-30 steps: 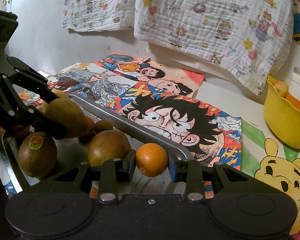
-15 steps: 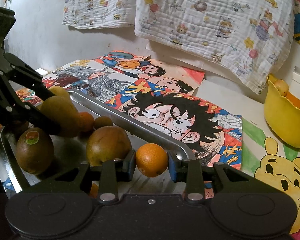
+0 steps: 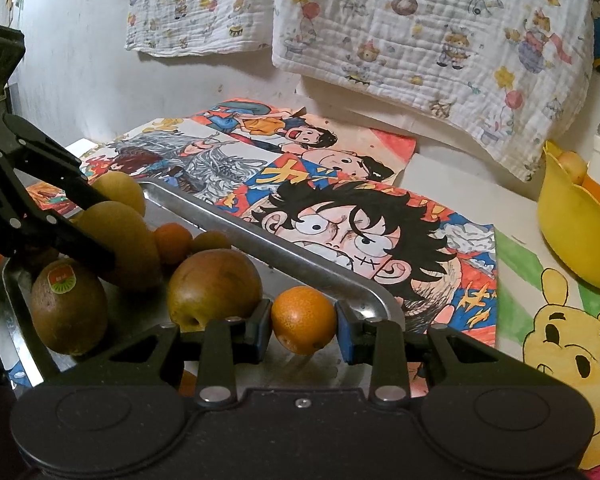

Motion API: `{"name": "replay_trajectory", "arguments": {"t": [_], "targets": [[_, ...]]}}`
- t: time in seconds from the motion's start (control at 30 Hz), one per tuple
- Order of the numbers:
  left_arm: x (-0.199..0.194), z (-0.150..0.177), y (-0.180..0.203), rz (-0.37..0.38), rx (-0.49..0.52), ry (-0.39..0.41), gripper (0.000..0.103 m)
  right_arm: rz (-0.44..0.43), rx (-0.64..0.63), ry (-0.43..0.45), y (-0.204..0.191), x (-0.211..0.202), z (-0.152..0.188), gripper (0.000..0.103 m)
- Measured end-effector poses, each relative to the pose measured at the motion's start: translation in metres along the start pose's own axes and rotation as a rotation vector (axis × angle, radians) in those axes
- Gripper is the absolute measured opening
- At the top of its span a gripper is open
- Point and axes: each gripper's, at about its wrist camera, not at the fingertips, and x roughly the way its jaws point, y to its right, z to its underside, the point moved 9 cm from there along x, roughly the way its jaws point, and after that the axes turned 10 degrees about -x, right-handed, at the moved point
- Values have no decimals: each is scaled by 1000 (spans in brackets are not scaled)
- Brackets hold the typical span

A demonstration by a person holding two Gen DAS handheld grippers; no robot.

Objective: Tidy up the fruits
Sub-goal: 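Lower the mandarin onto the tray and open the right tool while the left tool releases the pear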

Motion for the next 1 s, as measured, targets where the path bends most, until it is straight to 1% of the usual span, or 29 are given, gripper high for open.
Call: {"name": "replay_trajectory", "arguments": {"t": [0.27,0.6,0.87,1.0], "targets": [[-1,0,0,-12,-8,-1,62,-14,33,-6,1,2,2,36],[-2,2,3,-52,-3,3,63,0,25,-2,-3,1,1,37],[-4,3,4,-77,-16,24,64,19,38,12,-3,-3,3,45],[-7,4,4,-87,-23,40,68,32,42,17,-3,-5,4,47]]}}
